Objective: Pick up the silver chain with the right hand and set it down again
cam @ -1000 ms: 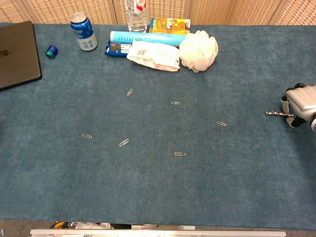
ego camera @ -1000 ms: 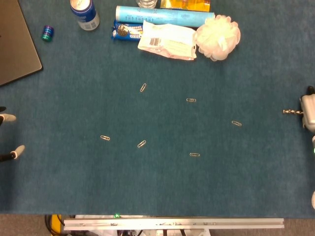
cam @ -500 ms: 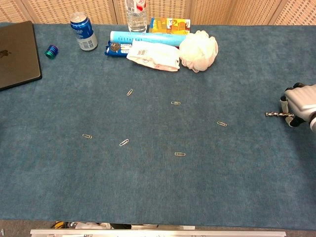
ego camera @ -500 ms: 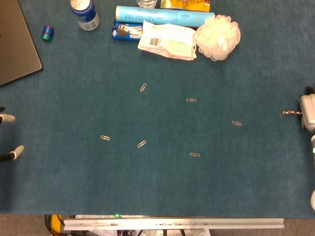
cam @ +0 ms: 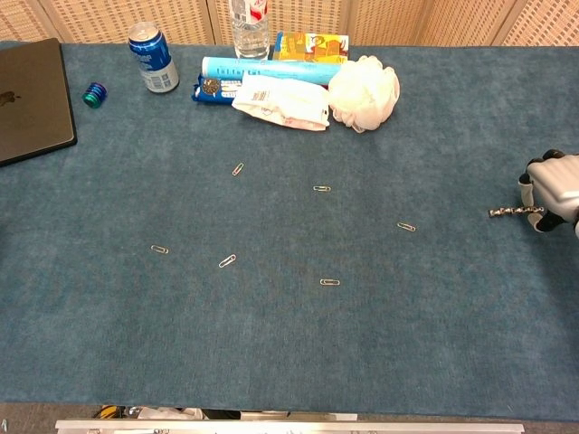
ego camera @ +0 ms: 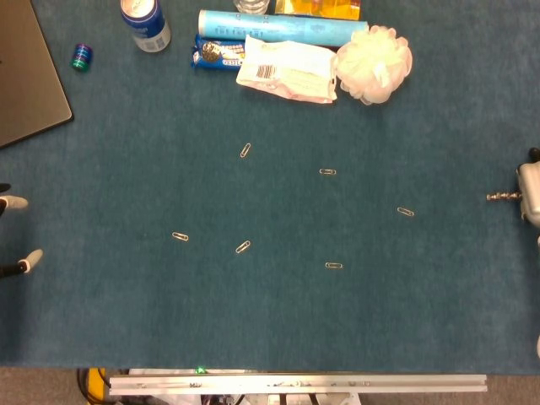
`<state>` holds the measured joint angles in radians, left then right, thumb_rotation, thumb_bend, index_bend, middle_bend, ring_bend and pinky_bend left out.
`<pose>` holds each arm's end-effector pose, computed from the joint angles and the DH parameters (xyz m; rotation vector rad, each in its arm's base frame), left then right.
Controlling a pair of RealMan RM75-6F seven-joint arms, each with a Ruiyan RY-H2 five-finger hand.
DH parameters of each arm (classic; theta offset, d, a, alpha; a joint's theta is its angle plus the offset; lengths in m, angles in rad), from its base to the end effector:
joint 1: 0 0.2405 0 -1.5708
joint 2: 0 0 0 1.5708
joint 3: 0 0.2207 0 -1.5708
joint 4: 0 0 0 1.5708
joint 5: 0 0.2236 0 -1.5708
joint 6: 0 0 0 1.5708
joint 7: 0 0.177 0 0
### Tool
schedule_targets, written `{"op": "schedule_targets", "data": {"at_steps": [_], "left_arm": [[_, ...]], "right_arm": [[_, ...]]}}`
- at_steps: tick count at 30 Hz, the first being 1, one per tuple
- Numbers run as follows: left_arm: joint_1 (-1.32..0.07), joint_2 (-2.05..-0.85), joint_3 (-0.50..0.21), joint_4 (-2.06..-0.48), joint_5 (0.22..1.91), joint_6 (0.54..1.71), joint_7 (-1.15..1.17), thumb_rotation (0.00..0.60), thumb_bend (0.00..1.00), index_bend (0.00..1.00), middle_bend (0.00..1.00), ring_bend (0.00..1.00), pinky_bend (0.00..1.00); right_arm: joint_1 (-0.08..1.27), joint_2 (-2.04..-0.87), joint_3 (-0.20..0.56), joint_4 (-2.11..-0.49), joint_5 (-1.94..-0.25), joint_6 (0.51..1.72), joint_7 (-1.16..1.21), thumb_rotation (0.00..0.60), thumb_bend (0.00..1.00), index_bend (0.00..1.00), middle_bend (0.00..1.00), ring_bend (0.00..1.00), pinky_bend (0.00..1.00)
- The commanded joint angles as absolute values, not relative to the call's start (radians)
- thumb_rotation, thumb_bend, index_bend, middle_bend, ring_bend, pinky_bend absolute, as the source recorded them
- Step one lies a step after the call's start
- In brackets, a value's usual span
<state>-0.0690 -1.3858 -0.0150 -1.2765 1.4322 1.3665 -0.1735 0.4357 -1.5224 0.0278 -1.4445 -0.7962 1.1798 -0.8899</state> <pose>-0.3444 0.1995 0.0644 -1.3274 -1.1343 -0.8393 -0.2952 -0.2748 -0.0122 1.6199 -0.8297 0.1406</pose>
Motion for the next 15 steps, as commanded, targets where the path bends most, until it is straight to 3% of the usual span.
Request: {"op": "schedule_targets", "data": {"at_steps": [1, 15], "left_arm": [[-0.069, -1.387, -0.015, -1.277, 1.432, 1.367, -0.172, 0.600, 0.11, 0.32, 0.20, 0.22, 0.48], [-0.068, -1.388, -0.017, -1.276, 1.430, 1.368, -0.175, 0.600, 0.11, 0.32, 0.20, 0.22, 0.48]], "right_arm": [[0.434, -1.511, 0.029, -1.461, -0.801, 1.187, -0.888, 0.600, 0.34, 0.57, 0.25, 0.10, 0.25], [0.440, -1.464, 0.040, -1.538, -0.806, 1.208, -0.891, 0.600, 0.34, 0.57, 0.25, 0.10, 0.25]]}}
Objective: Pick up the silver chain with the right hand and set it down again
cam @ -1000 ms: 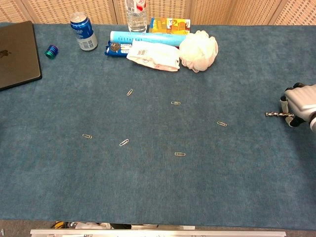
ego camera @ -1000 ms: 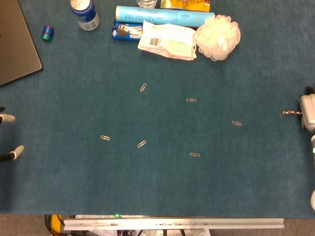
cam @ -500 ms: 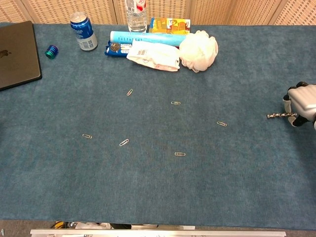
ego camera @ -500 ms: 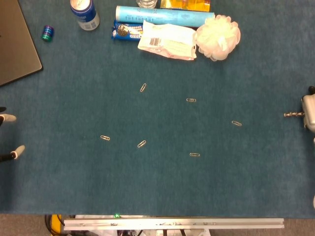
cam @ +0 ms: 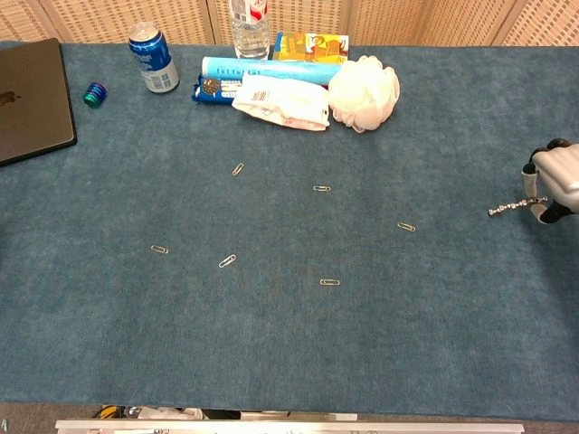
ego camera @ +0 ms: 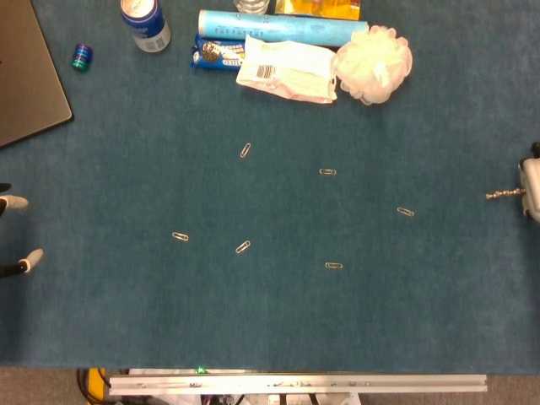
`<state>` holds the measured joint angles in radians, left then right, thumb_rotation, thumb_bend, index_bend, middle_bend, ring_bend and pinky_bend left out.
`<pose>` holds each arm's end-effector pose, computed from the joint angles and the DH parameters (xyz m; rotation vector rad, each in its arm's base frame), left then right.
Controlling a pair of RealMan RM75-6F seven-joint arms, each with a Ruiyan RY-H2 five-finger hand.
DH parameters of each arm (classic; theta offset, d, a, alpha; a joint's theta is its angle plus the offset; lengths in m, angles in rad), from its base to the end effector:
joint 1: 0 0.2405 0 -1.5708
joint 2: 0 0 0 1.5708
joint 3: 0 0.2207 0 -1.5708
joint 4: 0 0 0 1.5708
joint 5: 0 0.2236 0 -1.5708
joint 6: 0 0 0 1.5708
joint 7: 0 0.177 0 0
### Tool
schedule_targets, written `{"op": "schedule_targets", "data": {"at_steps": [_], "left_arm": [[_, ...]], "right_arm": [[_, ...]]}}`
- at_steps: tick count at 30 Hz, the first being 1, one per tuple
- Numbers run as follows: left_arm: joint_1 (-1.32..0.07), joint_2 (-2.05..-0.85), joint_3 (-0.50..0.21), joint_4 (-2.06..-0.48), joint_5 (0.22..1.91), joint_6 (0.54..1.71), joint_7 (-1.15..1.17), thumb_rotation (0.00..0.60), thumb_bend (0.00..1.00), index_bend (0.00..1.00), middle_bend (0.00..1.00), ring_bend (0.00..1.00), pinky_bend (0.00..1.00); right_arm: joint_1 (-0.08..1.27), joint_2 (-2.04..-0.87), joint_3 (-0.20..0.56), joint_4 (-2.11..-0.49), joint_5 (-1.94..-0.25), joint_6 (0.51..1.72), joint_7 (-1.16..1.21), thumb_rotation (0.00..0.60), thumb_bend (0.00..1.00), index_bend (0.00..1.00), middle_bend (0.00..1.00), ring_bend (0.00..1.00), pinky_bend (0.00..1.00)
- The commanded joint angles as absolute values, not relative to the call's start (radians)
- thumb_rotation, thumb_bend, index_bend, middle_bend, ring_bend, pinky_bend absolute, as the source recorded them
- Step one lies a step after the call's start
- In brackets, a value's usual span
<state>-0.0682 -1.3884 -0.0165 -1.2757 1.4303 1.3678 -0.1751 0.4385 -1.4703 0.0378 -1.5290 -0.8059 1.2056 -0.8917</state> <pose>-0.3444 0.1995 0.0642 -1.3222 -1.1360 -0.8423 -0.2827 -0.2760 -0.0004 1.6125 -0.8285 0.1790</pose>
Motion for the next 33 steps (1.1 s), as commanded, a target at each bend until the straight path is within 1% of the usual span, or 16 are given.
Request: {"op": "schedule_targets", "data": {"at_steps": [1, 18, 33], "left_arm": [[-0.068, -1.388, -0.017, -1.276, 1.430, 1.369, -0.175, 0.600, 0.11, 0.32, 0.20, 0.22, 0.48], [-0.068, -1.374, -0.022, -1.295, 1.429, 1.377, -0.163, 0.600, 0.11, 0.32, 0.20, 0.22, 0.48], [-0.074, -1.352, -0.031, -1.322, 1.432, 1.385, -0.140, 0.600, 0.11, 0.32, 0.20, 0.22, 0.48]], "right_arm": [[0.441, -1.460, 0.041, -1.544, -0.807, 1.209, -0.891, 0.600, 0.34, 0.57, 0.25, 0.10, 0.25], [0.457, -1.417, 0.056, -1.622, -0.828, 1.228, -0.877, 0.600, 0.34, 0.57, 0.25, 0.10, 0.25], [0.497, -1.395, 0.079, -1.685, -0.870, 1.238, -0.882, 0.600, 0.34, 0.57, 0.26, 0.10, 0.25]]}}
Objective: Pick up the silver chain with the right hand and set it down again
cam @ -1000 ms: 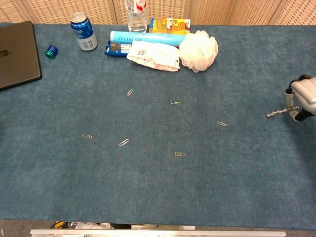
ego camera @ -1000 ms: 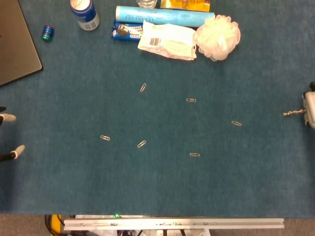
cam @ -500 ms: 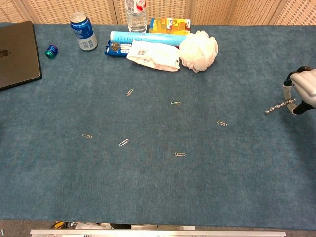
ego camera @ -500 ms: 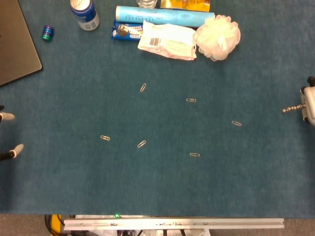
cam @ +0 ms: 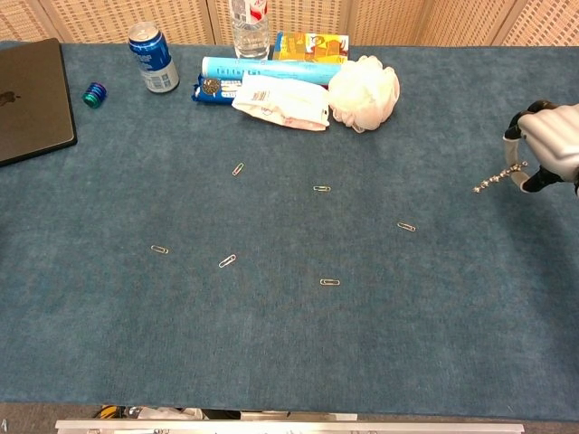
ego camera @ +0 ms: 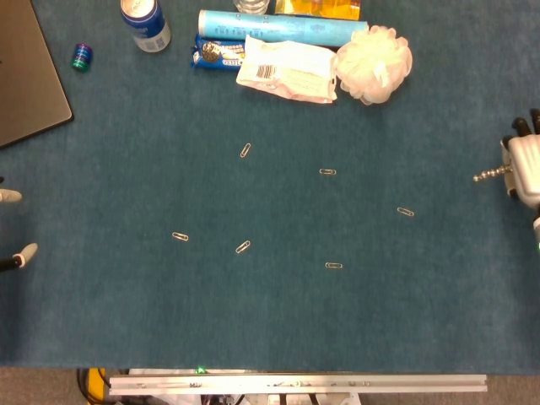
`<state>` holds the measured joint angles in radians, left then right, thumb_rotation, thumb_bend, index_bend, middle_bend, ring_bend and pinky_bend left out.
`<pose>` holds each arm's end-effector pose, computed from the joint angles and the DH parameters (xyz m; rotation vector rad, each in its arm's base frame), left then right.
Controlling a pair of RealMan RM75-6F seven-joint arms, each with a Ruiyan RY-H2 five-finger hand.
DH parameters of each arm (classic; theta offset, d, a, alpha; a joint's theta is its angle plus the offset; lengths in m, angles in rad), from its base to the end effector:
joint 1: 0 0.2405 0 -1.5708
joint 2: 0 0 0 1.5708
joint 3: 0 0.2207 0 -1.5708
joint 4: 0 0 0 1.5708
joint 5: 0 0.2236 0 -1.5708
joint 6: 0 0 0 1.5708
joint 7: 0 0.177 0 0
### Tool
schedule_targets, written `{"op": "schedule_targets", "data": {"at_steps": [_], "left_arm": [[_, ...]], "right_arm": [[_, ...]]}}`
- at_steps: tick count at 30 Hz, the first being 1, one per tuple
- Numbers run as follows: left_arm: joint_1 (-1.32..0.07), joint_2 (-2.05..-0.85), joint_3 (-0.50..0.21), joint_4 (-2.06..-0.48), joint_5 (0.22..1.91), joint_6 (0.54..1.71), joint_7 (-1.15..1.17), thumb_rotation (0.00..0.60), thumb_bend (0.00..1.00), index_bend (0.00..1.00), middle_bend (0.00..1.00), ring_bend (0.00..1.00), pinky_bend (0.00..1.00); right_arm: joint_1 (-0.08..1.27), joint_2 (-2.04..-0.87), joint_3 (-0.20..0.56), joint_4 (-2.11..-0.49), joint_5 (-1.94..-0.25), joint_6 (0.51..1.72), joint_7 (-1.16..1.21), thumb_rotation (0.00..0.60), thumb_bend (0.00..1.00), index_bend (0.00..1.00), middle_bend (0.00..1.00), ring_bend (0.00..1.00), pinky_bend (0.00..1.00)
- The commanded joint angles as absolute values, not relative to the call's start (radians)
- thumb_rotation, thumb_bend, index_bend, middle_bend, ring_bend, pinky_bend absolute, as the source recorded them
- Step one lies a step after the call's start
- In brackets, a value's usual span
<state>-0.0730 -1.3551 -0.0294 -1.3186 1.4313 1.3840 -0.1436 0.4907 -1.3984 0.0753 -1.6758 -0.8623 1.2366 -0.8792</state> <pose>-0.3377 0.2045 0.0748 -1.3236 -1.0958 -0.8498 -0.2327 -0.2927 0.0149 1.6380 -0.7879 0.3413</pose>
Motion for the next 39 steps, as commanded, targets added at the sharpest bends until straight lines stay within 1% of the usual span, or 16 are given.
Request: {"op": "schedule_targets", "data": {"at_steps": [1, 14, 28, 39], "left_arm": [[-0.075, -1.351, -0.031, -1.324, 1.433, 1.386, -0.138, 0.600, 0.11, 0.32, 0.20, 0.22, 0.48], [-0.089, -1.331, -0.045, -1.353, 1.436, 1.396, -0.102, 0.600, 0.11, 0.32, 0.20, 0.22, 0.48], [-0.090, -1.331, -0.047, -1.345, 1.426, 1.394, -0.111, 0.600, 0.11, 0.32, 0.20, 0.22, 0.48], [-0.081, -1.341, -0.044, -1.318, 1.416, 1.394, -0.137, 0.600, 0.11, 0.32, 0.20, 0.22, 0.48]], "right_arm": [[0.501, -1.394, 0.080, -1.690, -0.873, 1.238, -0.883, 0.600, 0.34, 0.58, 0.26, 0.10, 0.25], [0.551, -1.394, 0.090, -1.760, -0.933, 1.243, -0.911, 0.600, 0.34, 0.58, 0.26, 0.10, 0.25], [0.588, -1.427, 0.076, -1.803, -0.966, 1.233, -0.936, 0.600, 0.34, 0.58, 0.26, 0.10, 0.25], [0.600, -1.438, 0.050, -1.836, -0.995, 1.230, -0.947, 0.600, 0.34, 0.58, 0.26, 0.10, 0.25]]}}
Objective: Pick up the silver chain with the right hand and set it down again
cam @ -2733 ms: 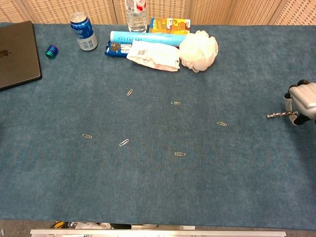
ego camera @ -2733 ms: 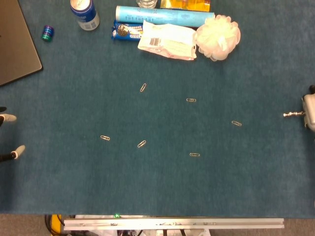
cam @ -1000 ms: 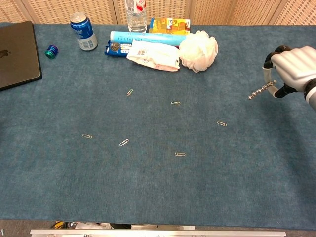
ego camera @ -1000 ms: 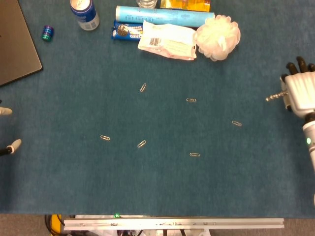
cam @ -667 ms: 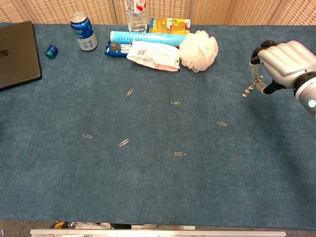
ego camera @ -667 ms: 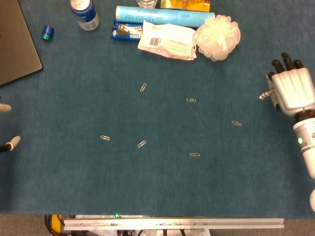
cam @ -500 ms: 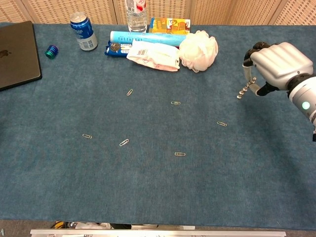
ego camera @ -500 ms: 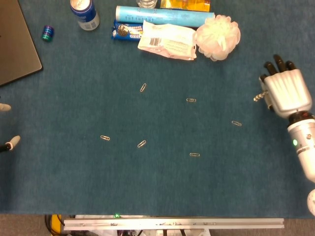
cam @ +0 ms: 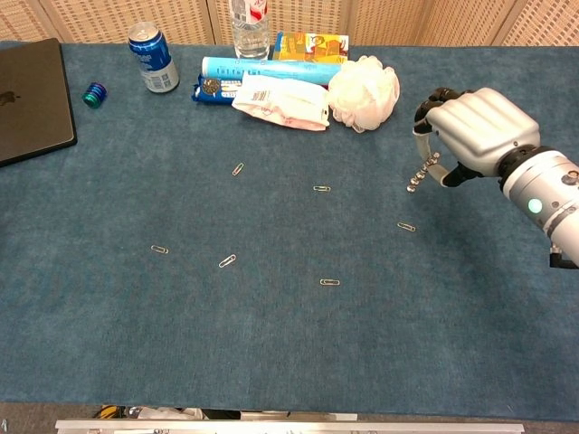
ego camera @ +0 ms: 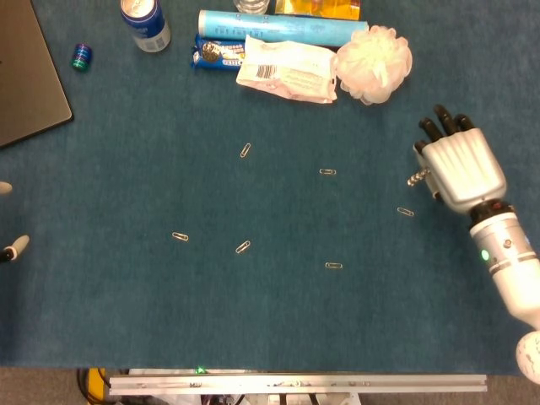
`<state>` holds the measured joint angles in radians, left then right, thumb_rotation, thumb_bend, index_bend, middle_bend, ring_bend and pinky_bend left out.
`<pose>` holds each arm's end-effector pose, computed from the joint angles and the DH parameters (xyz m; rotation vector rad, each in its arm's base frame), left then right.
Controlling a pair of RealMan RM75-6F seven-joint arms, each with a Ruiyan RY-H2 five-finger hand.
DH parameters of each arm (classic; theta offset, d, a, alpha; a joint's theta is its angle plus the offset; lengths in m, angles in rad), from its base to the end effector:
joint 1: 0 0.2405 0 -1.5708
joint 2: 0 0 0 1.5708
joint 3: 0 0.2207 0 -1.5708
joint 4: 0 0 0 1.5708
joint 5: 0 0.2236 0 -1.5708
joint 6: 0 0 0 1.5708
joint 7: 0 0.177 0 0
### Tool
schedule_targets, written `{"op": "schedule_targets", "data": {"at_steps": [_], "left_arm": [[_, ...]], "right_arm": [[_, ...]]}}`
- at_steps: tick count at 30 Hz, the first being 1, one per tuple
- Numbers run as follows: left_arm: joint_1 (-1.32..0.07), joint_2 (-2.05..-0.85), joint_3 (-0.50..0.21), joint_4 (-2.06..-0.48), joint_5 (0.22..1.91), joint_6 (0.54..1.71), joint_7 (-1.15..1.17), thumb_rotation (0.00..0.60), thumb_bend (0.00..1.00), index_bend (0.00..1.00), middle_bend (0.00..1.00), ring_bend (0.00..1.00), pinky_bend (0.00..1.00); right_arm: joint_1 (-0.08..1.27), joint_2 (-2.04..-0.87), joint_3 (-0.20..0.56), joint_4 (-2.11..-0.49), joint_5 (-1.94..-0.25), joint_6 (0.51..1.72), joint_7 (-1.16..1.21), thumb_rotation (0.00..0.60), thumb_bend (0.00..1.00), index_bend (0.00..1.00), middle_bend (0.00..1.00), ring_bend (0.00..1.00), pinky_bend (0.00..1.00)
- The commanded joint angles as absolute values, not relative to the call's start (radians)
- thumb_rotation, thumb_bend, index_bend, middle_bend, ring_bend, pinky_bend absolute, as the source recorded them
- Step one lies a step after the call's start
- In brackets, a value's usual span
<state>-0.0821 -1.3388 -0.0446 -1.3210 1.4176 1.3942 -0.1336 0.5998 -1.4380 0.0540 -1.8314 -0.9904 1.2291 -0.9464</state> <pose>-0.3384 0.2112 0.0856 -1.3090 -1.0586 -0.8504 -0.1372 -0.2819 -0.0146 1.8598 -0.6680 0.5621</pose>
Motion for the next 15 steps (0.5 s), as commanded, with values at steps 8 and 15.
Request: {"op": "schedule_targets", "data": {"at_steps": [8, 15], "left_arm": [[-0.079, -1.344, -0.044, -1.309, 1.416, 1.395, -0.145, 0.600, 0.11, 0.32, 0.20, 0.22, 0.48], [-0.079, -1.347, -0.045, -1.308, 1.414, 1.395, -0.143, 0.600, 0.11, 0.32, 0.20, 0.22, 0.48]], "right_arm": [[0.590, -1.420, 0.023, -1.877, -1.025, 1.241, -0.942, 0.600, 0.34, 0.58, 0.26, 0.10, 0.25], [0.582, -1.406, -0.001, -1.888, -1.039, 1.237, -0.939, 0.600, 0.34, 0.58, 0.26, 0.10, 0.25]]}}
